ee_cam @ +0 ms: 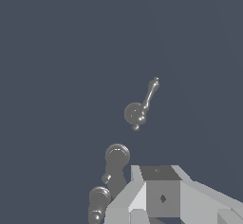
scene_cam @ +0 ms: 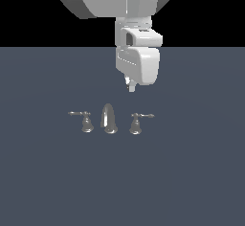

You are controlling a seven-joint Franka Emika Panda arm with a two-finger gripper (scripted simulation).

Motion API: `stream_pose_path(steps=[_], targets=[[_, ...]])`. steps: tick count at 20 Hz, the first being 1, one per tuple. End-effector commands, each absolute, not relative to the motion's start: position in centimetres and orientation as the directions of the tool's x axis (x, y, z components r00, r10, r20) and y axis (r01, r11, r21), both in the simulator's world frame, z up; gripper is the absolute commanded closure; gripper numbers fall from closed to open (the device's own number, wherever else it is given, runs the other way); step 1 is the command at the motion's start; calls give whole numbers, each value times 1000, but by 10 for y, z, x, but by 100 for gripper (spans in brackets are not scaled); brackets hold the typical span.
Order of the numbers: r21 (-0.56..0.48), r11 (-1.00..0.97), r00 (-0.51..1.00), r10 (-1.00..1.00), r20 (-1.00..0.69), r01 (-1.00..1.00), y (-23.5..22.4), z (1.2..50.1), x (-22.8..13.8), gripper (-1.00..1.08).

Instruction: Turn on the faucet by rotating a designated handle.

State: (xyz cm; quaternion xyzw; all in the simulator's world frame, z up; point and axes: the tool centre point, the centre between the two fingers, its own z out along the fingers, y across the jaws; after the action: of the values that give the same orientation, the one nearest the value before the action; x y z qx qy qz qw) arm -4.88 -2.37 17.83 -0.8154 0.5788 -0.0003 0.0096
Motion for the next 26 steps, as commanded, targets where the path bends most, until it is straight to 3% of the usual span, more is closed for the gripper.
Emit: stream_pose_path(steps=[1, 15, 26], targets=[[-13, -270, 270, -963, -9, -963, -32, 161, -40, 108], [-1, 4, -4, -1000, 1, -1000, -78, 88, -8, 108], [0, 50, -50, -999, 0, -999, -86, 77, -4, 108]])
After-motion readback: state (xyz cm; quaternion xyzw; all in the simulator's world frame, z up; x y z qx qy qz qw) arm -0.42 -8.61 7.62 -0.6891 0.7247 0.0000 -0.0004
